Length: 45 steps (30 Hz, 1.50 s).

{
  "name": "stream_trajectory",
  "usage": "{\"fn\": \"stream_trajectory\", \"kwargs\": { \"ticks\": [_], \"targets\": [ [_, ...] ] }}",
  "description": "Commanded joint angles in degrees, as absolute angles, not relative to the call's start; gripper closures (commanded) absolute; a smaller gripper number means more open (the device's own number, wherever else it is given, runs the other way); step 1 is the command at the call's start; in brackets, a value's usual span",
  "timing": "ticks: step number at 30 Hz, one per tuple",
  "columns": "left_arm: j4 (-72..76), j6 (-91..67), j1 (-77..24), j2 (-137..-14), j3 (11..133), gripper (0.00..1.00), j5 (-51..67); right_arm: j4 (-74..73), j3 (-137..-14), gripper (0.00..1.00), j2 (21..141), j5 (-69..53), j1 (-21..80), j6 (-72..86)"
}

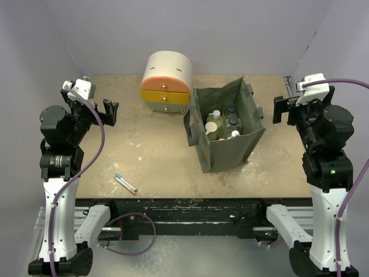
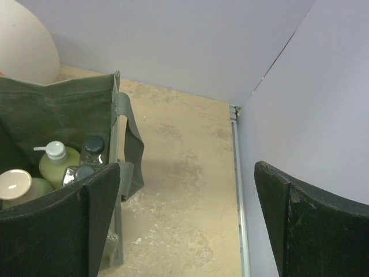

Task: Place the personal care products into the canvas bag
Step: Reset both arms

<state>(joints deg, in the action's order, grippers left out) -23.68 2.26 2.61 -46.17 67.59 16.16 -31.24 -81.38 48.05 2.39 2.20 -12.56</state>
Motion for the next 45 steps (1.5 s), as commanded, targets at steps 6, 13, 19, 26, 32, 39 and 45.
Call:
{"fn": "stream_trajectory", "kwargs": {
  "ticks": [6,13,19,26,32,39,45],
  "targets": [
    [-23.23,7.53,3.08,-49.03,67.35,0.01,23.22,-26.98,-77.95,0.0,45.75,4.21,0.75,-12.46],
    [-24.69,7.99,3.31,-48.1,67.42,0.01,23.64,-28.08,-78.11,0.0,45.6,4.27,-0.2,-12.05],
    [-23.87,8.05,3.52,-46.94,65.68,0.01,24.34,-29.02,-79.31,0.01,44.77,3.62,-0.7,-11.16],
    [-23.86,6.85,3.7,-46.15,65.86,0.01,23.75,-29.13,-77.72,0.01,43.01,2.8,-1.64,-10.38],
    [-23.43,6.21,3.73,-46.75,65.62,0.01,23.92,-29.05,-76.86,0.01,42.53,2.07,-2.4,-9.9],
    [-23.84,5.98,3.93,-45.84,65.7,0.01,22.64,-29.44,-76.64,0.01,42.65,0.7,-2.99,-9.34],
    [-25.69,6.15,4.26,-46.22,67.61,0.01,22.11,-29.83,-76.82,0.01,42.68,0.44,-2.99,-9.23]
  ]
}}
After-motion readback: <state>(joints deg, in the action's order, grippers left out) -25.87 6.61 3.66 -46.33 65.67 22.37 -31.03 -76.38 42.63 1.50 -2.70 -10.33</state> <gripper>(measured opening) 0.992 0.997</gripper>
